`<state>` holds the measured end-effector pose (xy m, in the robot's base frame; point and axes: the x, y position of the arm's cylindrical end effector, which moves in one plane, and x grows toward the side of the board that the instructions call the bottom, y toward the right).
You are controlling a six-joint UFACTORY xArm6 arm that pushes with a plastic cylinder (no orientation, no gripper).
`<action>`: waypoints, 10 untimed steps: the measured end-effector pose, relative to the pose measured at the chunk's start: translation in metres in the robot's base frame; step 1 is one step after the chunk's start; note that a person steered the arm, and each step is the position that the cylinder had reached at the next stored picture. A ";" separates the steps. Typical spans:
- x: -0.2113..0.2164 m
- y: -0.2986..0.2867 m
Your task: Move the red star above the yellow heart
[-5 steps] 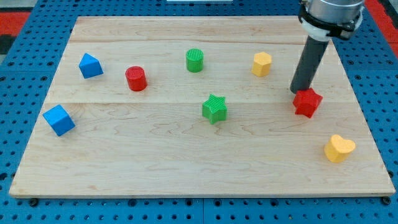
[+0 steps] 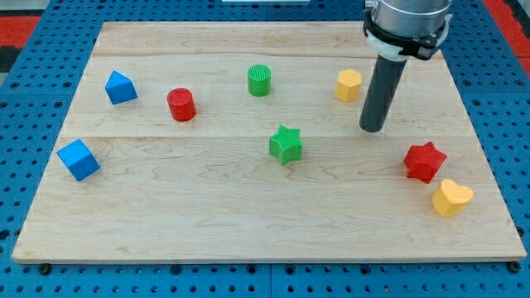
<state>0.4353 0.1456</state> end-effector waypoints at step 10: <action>0.011 0.051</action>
<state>0.4466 0.1963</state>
